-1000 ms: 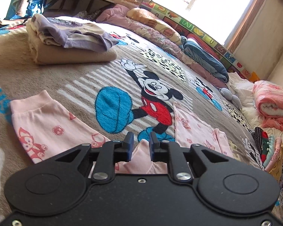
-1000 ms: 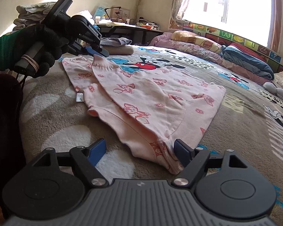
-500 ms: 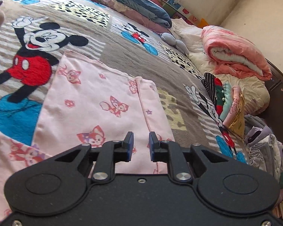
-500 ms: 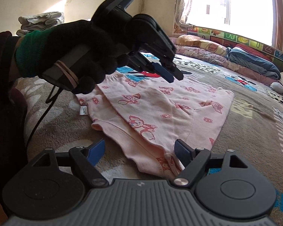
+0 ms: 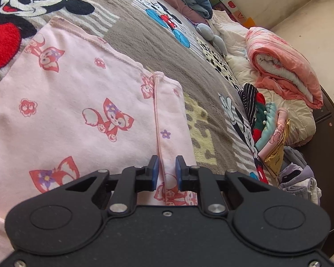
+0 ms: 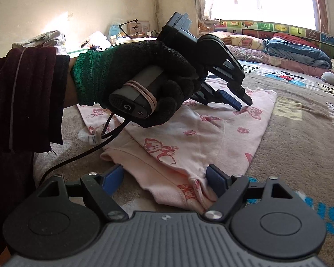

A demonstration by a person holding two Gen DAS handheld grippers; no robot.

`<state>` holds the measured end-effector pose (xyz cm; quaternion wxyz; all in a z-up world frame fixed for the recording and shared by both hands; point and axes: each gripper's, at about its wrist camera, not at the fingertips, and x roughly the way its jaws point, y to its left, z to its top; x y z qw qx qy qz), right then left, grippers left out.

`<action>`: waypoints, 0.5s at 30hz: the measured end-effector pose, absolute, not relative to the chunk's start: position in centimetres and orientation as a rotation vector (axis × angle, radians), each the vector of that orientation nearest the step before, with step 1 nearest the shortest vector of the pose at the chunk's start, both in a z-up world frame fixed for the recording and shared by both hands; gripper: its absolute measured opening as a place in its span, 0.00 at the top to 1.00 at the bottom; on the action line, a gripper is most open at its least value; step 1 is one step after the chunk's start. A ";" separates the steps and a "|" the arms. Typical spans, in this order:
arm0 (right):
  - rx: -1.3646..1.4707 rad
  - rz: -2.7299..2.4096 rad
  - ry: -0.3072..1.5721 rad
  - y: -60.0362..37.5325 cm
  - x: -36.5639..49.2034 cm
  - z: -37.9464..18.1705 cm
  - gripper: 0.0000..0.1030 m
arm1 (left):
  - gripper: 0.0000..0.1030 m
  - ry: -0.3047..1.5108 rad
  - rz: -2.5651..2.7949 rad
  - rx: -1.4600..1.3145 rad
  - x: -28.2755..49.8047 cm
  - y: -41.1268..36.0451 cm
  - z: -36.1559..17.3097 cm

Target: Fold clothes

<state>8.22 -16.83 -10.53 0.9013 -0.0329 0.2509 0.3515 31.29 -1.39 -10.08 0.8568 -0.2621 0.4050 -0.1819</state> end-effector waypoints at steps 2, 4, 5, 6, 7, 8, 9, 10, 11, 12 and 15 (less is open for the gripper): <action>-0.067 0.728 0.526 -16.8 8.3 -10.5 0.21 | 0.98 0.813 -0.364 -0.469 30.9 -1.8 -8.9; -0.069 0.729 0.534 -16.7 8.4 -10.5 0.21 | 0.99 0.814 -0.338 -0.352 31.2 -2.8 -8.3; -0.071 0.730 0.539 -16.7 8.5 -10.5 0.20 | 0.99 0.828 -0.319 -0.301 31.4 -3.2 -8.4; -0.071 0.731 0.542 -16.6 8.6 -10.5 0.20 | 0.99 0.836 -0.318 -0.299 31.5 -3.1 -8.5; -0.069 0.732 0.545 -16.7 8.6 -10.5 0.20 | 0.99 0.842 -0.324 -0.311 31.4 -2.9 -8.6; -0.067 0.733 0.547 -16.7 8.6 -10.5 0.20 | 0.99 0.844 -0.335 -0.343 31.3 -2.5 -8.6; -0.066 0.733 0.548 -16.7 8.6 -10.5 0.20 | 0.96 0.840 -0.351 -0.388 31.1 -2.1 -8.5; -0.066 0.733 0.548 -16.7 8.6 -10.5 0.20 | 0.93 0.835 -0.361 -0.422 30.9 -1.8 -8.6; -0.068 0.733 0.547 -16.7 8.7 -10.5 0.20 | 0.86 0.836 -0.370 -0.453 30.7 -1.5 -8.7; -0.069 0.733 0.547 -16.6 8.7 -10.5 0.20 | 0.83 0.838 -0.379 -0.484 30.4 -1.3 -8.8; -0.070 0.733 0.547 -16.7 8.7 -10.5 0.20 | 0.83 0.877 -0.386 -0.518 30.3 -1.5 -9.9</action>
